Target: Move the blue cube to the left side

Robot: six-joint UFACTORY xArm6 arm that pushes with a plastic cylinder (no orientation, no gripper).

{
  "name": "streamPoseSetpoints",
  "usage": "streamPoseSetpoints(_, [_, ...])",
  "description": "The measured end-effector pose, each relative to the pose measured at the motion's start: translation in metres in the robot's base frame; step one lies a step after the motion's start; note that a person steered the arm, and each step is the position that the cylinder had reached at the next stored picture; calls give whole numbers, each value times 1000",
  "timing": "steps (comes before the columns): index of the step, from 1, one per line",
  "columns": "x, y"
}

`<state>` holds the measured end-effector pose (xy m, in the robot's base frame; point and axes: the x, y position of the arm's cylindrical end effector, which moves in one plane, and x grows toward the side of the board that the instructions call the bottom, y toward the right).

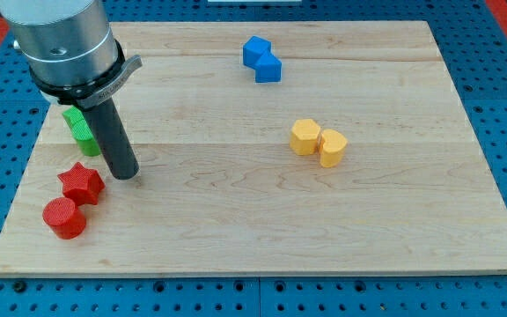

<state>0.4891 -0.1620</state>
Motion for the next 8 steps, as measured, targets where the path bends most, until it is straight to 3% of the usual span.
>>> streamPoseSetpoints(2, [-13,-36])
streamPoseSetpoints(4, [-28,-39])
streamPoseSetpoints(8, [-102,-17])
